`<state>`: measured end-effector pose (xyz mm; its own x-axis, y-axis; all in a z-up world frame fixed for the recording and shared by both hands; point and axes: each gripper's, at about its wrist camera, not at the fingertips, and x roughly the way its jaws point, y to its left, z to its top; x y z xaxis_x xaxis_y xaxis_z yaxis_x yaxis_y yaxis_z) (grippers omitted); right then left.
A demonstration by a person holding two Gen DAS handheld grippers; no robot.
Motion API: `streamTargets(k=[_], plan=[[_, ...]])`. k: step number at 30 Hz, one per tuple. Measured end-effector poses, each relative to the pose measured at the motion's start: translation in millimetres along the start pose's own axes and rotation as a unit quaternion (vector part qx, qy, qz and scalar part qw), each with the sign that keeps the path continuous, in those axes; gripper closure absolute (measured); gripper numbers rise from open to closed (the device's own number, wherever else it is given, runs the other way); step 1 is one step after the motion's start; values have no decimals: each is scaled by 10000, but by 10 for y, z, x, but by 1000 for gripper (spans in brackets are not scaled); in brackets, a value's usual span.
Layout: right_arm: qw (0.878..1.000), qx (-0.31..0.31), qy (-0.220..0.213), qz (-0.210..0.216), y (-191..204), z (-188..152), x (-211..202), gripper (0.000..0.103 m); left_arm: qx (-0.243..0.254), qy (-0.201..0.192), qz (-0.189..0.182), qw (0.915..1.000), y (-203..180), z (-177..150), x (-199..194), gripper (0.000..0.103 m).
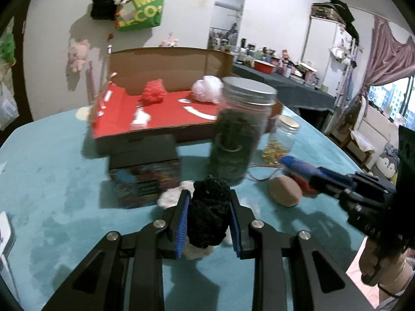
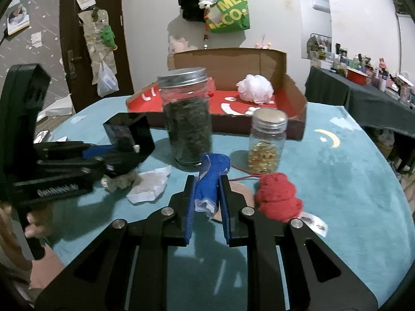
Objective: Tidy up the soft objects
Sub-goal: 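Grasp the black fluffy scrunchie with the left tool while the right tool grasps the blue cloth, then carry the black scrunchie and blue cloth over the red box with both tools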
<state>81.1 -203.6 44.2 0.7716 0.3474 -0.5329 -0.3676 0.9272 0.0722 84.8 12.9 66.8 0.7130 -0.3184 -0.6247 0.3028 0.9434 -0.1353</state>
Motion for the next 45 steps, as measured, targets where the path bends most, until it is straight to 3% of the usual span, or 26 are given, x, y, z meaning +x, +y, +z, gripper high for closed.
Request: streamTargets(k=[13, 20, 34, 45], plan=[[9990, 217, 133, -381, -360, -10, -132, 87, -476, 246, 574, 9969, 608, -68, -107, 74], [9981, 143, 236, -555, -605, 23, -109, 87, -360, 434, 692, 9960, 903, 7, 44, 74], [9987, -168, 482, -57, -1022, 280, 197, 87, 436, 494, 574, 9962, 1117, 293, 283, 74], [9972, -217, 606, 392, -1201, 539, 385, 86, 570, 576, 253, 9964, 1200, 603, 353, 74]])
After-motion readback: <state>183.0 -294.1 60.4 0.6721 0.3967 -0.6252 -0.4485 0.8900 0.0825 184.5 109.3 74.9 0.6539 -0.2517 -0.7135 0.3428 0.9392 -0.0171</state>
